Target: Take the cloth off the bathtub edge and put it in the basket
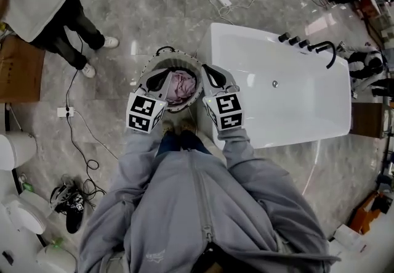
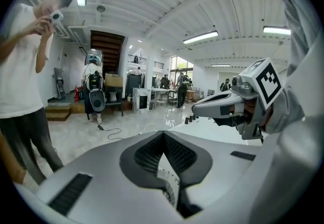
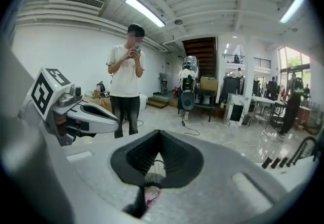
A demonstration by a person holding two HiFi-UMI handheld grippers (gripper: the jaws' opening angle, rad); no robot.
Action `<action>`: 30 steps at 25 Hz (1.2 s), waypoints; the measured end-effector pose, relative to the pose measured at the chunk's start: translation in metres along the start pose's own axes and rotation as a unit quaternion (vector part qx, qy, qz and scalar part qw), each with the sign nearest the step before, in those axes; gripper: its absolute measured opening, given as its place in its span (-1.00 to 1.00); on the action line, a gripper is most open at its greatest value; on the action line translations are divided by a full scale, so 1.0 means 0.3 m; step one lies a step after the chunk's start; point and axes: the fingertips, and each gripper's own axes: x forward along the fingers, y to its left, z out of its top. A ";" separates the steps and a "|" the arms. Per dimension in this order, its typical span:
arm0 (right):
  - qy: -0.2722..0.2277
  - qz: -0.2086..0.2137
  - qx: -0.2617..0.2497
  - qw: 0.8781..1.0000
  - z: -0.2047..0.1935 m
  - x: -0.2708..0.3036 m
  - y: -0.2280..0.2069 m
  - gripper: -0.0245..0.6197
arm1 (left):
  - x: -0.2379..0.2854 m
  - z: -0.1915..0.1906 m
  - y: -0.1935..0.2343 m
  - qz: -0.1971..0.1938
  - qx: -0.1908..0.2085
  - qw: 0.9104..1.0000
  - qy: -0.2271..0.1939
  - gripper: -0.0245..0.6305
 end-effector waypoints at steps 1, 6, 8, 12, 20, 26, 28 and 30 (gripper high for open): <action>-0.010 -0.005 -0.005 1.000 0.033 -0.022 -0.002 -0.91 | -0.017 0.031 -0.002 0.007 0.003 1.000 -0.006 -0.91; -0.069 -0.030 -0.004 0.997 0.198 -0.147 -0.023 -0.91 | -0.113 0.216 -0.026 0.034 0.014 0.997 -0.062 -0.91; -0.090 -0.040 -0.001 0.995 0.253 -0.184 -0.027 -0.91 | -0.150 0.289 -0.029 0.048 0.021 0.995 -0.088 -0.91; -0.120 -0.053 0.007 0.991 0.316 -0.248 -0.012 -0.91 | -0.228 0.377 -0.041 0.077 0.022 0.989 -0.126 -0.91; -0.158 -0.059 0.011 0.986 0.368 -0.315 0.036 -0.91 | -0.355 0.458 -0.093 0.120 0.035 0.976 -0.178 -0.91; -0.165 -0.054 0.011 0.985 0.365 -0.324 0.060 -0.91 | -0.367 0.453 -0.108 0.123 0.035 0.973 -0.191 -0.91; -0.166 -0.054 0.010 0.985 0.362 -0.323 0.060 -0.91 | -0.364 0.449 -0.109 0.121 0.032 0.973 -0.192 -0.91; -0.166 -0.055 0.007 0.985 0.364 -0.321 0.061 -0.91 | -0.360 0.447 -0.109 0.120 0.032 0.973 -0.192 -0.91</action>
